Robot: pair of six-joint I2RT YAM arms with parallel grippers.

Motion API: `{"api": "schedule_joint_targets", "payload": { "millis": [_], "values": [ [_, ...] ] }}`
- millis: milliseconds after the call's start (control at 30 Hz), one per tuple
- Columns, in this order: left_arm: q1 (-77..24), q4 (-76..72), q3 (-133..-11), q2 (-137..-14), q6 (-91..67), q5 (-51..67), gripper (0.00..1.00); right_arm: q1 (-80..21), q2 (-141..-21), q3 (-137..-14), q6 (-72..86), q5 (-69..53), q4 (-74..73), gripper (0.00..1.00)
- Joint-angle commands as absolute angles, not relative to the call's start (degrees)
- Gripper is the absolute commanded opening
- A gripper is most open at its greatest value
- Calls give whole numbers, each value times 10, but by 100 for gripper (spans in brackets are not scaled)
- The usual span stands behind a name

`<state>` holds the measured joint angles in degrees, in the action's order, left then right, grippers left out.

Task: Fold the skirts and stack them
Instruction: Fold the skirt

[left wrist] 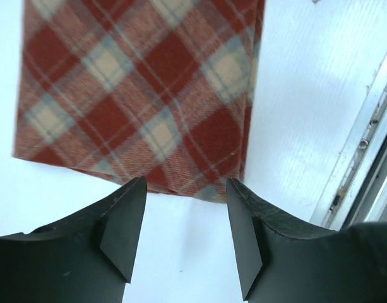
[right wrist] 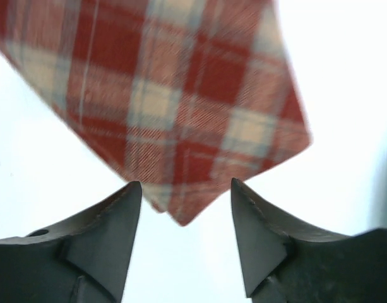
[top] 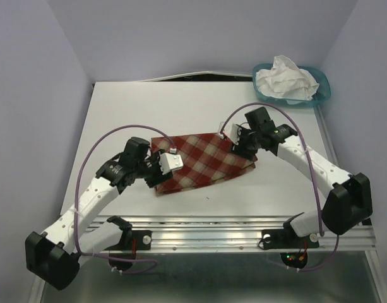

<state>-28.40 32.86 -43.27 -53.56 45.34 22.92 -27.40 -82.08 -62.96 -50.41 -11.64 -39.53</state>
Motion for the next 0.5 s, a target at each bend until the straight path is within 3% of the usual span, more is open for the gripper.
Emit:
{"api": "schedule_joint_targets", "payload": {
  "millis": [0,133,467],
  "values": [
    [-286,322,-460,-556,441,224,61,-276,-798,-704,-414,-149,-406,58],
    [-289,293,-459,-622,438,216,54,-276,-850,-721,-382,-137,-405,45],
    [-294,222,-425,-758,428,134,46,-232,-988,-722,-373,-98,-371,41]
  ]
}}
